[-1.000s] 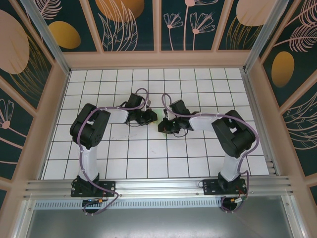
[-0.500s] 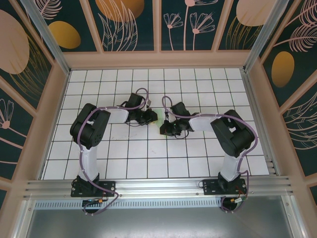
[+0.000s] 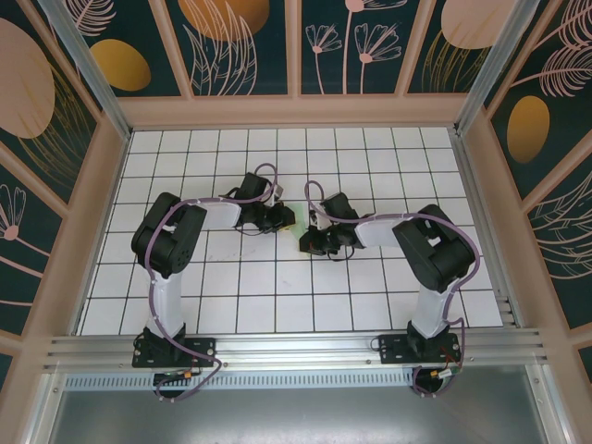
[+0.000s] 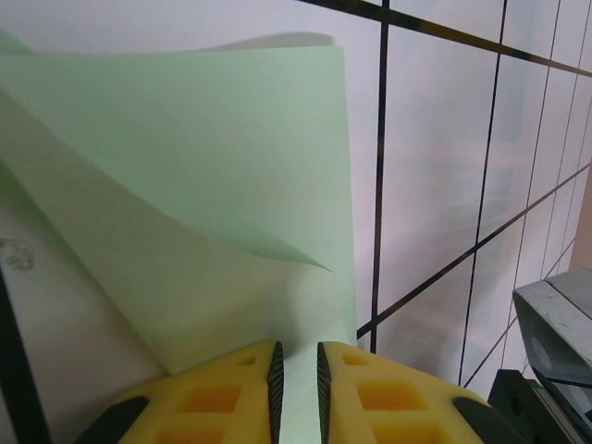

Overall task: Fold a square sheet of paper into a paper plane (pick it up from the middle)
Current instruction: Fold the wing for the fifth time at the center of the table.

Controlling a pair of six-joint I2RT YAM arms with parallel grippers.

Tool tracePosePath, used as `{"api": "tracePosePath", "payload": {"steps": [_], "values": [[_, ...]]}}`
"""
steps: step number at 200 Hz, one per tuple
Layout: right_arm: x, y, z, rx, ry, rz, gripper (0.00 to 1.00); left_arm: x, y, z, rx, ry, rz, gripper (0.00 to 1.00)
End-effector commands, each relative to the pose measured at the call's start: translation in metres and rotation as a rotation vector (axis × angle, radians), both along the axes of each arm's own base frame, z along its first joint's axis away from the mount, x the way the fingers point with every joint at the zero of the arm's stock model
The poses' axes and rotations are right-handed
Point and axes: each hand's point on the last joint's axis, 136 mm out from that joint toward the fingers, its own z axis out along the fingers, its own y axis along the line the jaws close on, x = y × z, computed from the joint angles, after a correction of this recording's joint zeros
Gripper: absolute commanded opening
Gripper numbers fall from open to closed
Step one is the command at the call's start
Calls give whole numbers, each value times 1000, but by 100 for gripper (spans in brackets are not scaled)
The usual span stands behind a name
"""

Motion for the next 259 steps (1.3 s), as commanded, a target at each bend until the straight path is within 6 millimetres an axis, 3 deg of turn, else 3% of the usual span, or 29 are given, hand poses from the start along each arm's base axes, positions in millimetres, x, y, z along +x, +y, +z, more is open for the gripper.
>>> {"api": "tracePosePath", "payload": {"steps": [1, 25, 47, 73, 79, 112, 157, 259], "values": [[-15, -18, -29, -51, 104, -31, 6, 24, 1, 19, 5, -148, 19, 24], [-14, -23, -32, -36, 118, -59, 4, 25, -2, 55, -63, -272, 6, 28], [-14, -27, -34, -11, 137, -88, 4, 20, 2, 65, -82, -332, 3, 31], [-16, -28, -34, 5, 146, -105, 4, 16, 3, 61, -80, -337, -4, 32], [-16, -28, -34, 7, 148, -107, 4, 9, 7, 49, -67, -311, -6, 32], [-18, -29, -36, 8, 163, -112, 3, 0, 2, 37, -101, -277, -42, 30], [-13, -39, -44, -10, 199, -158, 3, -2, -3, 25, -116, -258, -74, 26], [-13, -38, -48, -26, 214, -146, 3, 18, -10, 12, -92, -237, -53, 24]]}}
